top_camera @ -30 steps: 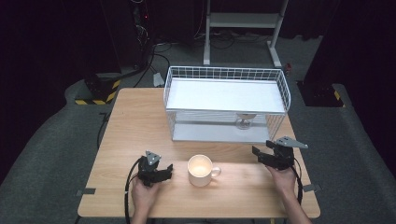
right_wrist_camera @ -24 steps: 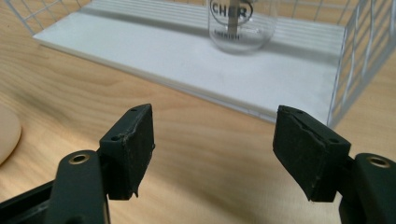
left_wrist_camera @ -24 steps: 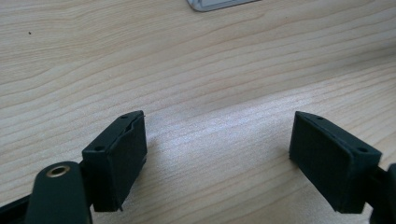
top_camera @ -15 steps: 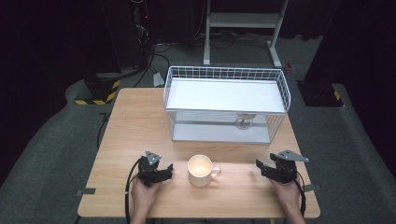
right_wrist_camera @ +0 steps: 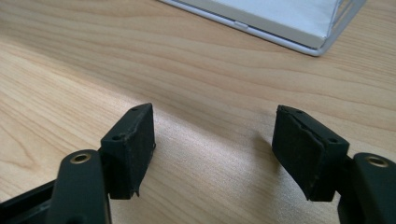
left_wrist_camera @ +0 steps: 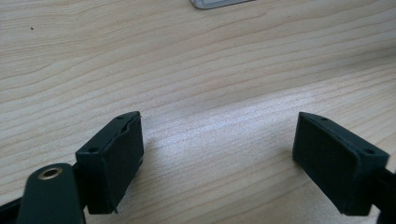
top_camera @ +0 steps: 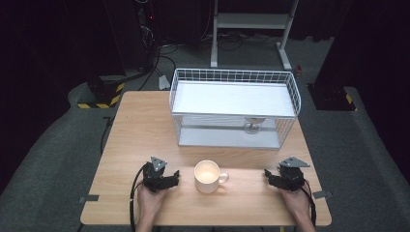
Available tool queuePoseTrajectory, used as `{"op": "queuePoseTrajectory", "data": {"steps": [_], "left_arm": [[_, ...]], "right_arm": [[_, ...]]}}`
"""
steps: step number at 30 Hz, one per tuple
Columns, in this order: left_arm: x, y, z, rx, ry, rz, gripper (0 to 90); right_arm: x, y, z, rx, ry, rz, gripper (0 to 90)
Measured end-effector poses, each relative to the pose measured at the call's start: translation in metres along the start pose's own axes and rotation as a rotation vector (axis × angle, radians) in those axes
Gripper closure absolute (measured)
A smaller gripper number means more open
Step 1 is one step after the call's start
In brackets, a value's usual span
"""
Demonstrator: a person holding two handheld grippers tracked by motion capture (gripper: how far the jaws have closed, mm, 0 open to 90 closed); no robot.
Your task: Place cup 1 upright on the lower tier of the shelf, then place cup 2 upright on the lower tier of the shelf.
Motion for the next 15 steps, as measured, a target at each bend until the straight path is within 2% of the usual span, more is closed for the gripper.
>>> {"op": "queuePoseTrajectory", "data": {"steps": [2,5,10,15], "left_arm": [[0.000,0.001,0.000,-0.004,-0.001,0.003,16.7],[0.000,0.002,0.000,0.001,-0.011,-0.002,16.9],[0.000,0.005,-0.005,0.050,0.001,-0.005,16.2],[0.000,0.011,-0.011,0.084,-0.017,-0.016,14.8]], "right_arm": [[0.000,-0.001,-0.002,-0.012,-0.015,0.003,29.5],[0.000,-0.001,-0.001,-0.007,-0.027,0.006,29.0],[-0.001,-0.002,-0.001,0.000,-0.023,0.006,29.0],[-0.001,-0.002,-0.001,-0.001,-0.024,0.008,29.1]]}}
Point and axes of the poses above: each handheld gripper's, and its own axes: y roughly backward along the jaws, x roughly out of its underside, z roughly to its left, the point moved 8 cm from there along -y, roughly forward along the jaws, and after that the axes turned 13 degrees about y, right-handed, at the moved point
